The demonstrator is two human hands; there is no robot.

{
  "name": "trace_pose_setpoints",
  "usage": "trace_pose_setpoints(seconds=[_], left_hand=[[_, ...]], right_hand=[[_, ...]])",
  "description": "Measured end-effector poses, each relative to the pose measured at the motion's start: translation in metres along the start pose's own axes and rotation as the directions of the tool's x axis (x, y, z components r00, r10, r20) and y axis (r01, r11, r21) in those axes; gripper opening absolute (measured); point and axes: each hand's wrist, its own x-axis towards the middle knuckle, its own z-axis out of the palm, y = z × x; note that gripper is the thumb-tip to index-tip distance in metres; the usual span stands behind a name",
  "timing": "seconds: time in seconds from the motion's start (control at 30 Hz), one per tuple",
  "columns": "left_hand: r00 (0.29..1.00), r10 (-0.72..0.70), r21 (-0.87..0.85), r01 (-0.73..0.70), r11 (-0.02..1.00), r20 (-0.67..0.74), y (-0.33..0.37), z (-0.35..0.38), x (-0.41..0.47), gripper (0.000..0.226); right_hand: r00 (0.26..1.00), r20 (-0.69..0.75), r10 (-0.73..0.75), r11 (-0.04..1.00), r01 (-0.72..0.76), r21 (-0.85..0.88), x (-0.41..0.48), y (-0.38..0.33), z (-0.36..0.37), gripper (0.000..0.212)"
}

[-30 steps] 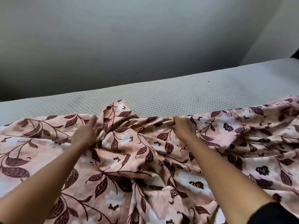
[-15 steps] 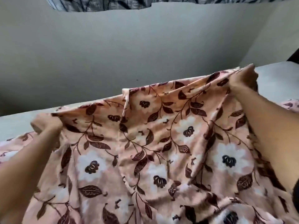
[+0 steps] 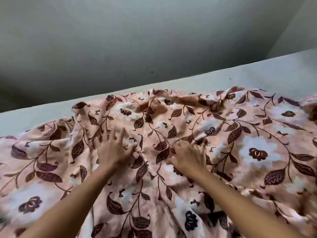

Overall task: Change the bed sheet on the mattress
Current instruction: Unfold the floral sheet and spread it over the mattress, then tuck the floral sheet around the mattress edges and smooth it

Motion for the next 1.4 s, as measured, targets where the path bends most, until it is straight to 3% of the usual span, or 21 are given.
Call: trace_pose_setpoints(seconds=[0.07, 0.1, 0.17, 0.23, 0.3, 0.37, 0.43, 0.53, 0.57, 0.73, 0.87, 1.0, 1.17, 1.27, 1.37, 1.4], left_hand=[[0.995, -0.001, 0.054, -0.004, 0.999, 0.099, -0.001, 0.013, -0.008, 0.074], [0.989, -0.020, 0.059, 0.012, 0.998, 0.144, -0.008, 0.018, -0.002, 0.073], [0.974, -0.075, 0.084, 0.058, 0.995, 0.212, -0.022, 0.020, 0.011, 0.073], [0.951, -0.121, 0.141, 0.083, 0.986, 0.286, -0.033, 0.015, 0.021, 0.073], [0.945, -0.123, 0.249, 0.046, 0.967, 0.303, -0.035, 0.010, 0.018, 0.069], [0.957, -0.132, 0.246, 0.067, 0.967, 0.259, -0.023, 0.006, -0.007, 0.068], [0.972, -0.143, 0.191, 0.107, 0.976, 0.187, -0.010, 0.005, -0.046, 0.067], [0.981, -0.178, 0.115, 0.170, 0.979, 0.072, 0.001, 0.007, -0.097, 0.063], [0.979, -0.196, 0.097, 0.190, 0.977, 0.058, -0.001, 0.007, -0.113, 0.063], [0.968, -0.250, -0.005, 0.250, 0.968, -0.029, -0.032, -0.005, -0.176, 0.065], [0.938, -0.340, -0.010, 0.340, 0.940, -0.071, -0.091, -0.018, -0.216, 0.058], [0.940, -0.336, 0.000, 0.337, 0.942, -0.061, -0.163, -0.008, -0.277, 0.050], [0.911, -0.403, -0.170, 0.413, 0.895, 0.090, -0.224, 0.026, -0.360, 0.059], [0.963, -0.249, -0.235, 0.267, 0.935, 0.103, -0.253, 0.050, -0.392, 0.063], [0.995, -0.071, -0.198, 0.084, 0.977, 0.068, -0.256, 0.066, -0.414, 0.064], [0.997, -0.040, -0.203, 0.052, 0.978, 0.064, -0.256, 0.069, -0.423, 0.064]], right_hand=[[0.989, -0.070, -0.130, 0.986, 0.121, -0.115, -0.008, -0.001, 0.000, 0.018], [0.975, -0.146, -0.167, 0.971, 0.137, -0.196, -0.002, 0.014, -0.004, 0.018], [0.971, -0.225, -0.077, 0.949, 0.002, -0.315, 0.008, 0.053, -0.032, 0.008], [0.953, -0.283, 0.111, 0.900, -0.217, -0.379, 0.014, 0.103, -0.072, 0.025], [0.892, -0.383, 0.239, 0.853, -0.382, -0.357, 0.011, 0.144, -0.104, 0.027], [0.877, -0.426, 0.221, 0.884, -0.365, -0.293, 0.003, 0.151, -0.118, 0.027], [0.912, -0.401, 0.085, 0.946, -0.200, -0.255, -0.017, 0.126, -0.112, 0.029], [0.902, -0.415, -0.118, 0.979, 0.035, -0.202, -0.072, 0.068, -0.076, 0.016], [0.894, -0.417, -0.162, 0.979, 0.094, -0.179, -0.096, 0.048, -0.060, 0.022], [0.932, -0.258, -0.253, 0.966, 0.260, -0.007, -0.204, -0.048, 0.005, 0.038], [0.919, -0.260, -0.295, 0.949, 0.314, 0.031, -0.254, -0.117, 0.027, 0.037], [0.923, -0.231, -0.309, 0.941, 0.331, 0.065, -0.303, -0.198, 0.058, 0.033], [0.952, -0.111, -0.285, 0.936, 0.302, 0.182, -0.379, -0.286, 0.124, 0.035], [0.972, -0.028, -0.234, 0.954, 0.235, 0.188, -0.422, -0.334, 0.158, 0.037], [0.992, 0.015, -0.124, 0.988, 0.123, 0.091, -0.453, -0.363, 0.182, 0.069], [0.996, 0.025, -0.087, 0.995, 0.086, 0.047, -0.467, -0.372, 0.191, 0.070]])
